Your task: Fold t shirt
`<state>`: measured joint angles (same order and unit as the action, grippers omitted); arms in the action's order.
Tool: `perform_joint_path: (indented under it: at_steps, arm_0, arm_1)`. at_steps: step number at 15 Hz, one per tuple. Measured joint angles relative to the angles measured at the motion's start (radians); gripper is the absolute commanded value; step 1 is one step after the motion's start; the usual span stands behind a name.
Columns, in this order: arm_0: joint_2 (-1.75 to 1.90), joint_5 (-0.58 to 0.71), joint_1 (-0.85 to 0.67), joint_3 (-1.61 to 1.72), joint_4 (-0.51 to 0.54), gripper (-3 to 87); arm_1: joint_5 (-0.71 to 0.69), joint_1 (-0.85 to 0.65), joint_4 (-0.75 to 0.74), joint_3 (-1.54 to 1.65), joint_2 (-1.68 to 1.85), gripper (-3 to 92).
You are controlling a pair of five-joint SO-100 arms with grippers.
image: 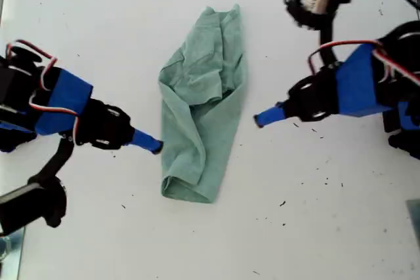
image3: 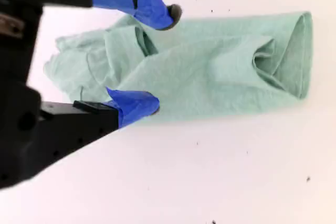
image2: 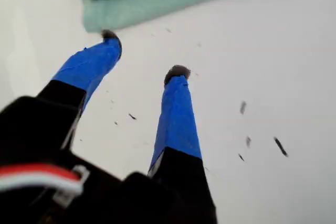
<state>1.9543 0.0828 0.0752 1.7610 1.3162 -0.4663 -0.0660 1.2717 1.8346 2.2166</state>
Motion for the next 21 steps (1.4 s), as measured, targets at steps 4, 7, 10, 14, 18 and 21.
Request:
perform_joint_path:
  at_steps: [4, 7, 10, 14, 18, 21]
  arm_0:
    - [-0.252, 0.044, 0.0, -0.144, -0.006, 25.0]
    - [-0.337, 0.044, 0.005, -0.149, -0.037, 26.0]
    - [-0.391, 0.046, 0.017, -0.156, -0.1, 25.6]
    - [-0.531, 0.028, 0.061, -0.198, -0.149, 25.7]
    - [-0.727, 0.014, 0.097, -0.272, -0.204, 28.3]
    - [-0.81, 0.015, 0.098, -0.362, -0.206, 15.0]
  arm_1:
    - [0.078, 0.106, 0.046, -0.566, -0.555, 24.1]
    - [0.138, 0.158, 0.044, -0.663, -0.716, 23.8]
    - [0.193, 0.207, 0.028, -0.675, -0.795, 23.8]
    - [0.244, 0.255, -0.037, -0.681, -0.923, 24.2]
    - [0.25, 0.258, -0.13, -0.715, -1.046, 24.1]
    - [0.229, 0.258, -0.143, -0.815, -1.126, 16.4]
